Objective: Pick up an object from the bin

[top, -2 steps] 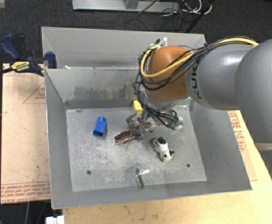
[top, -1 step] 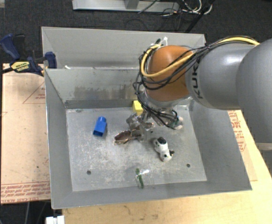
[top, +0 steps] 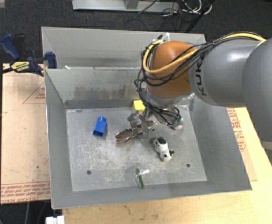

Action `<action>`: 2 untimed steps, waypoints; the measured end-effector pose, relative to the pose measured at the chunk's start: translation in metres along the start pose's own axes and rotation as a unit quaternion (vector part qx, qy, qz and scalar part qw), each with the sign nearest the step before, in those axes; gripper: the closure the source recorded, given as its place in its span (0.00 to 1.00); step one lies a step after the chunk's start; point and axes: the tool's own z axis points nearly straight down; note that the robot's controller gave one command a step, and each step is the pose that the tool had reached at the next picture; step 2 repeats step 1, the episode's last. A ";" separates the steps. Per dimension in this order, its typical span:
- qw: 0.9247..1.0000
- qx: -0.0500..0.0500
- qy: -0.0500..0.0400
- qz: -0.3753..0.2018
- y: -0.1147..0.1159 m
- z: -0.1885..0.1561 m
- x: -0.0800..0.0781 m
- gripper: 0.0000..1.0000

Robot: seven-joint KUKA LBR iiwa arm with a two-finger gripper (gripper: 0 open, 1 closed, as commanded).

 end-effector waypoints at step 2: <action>1.000 0.002 -0.004 0.000 -0.001 -0.016 -0.002 1.00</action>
Offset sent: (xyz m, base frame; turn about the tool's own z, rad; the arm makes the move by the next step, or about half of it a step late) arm 0.0001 -0.0001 0.0562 0.0000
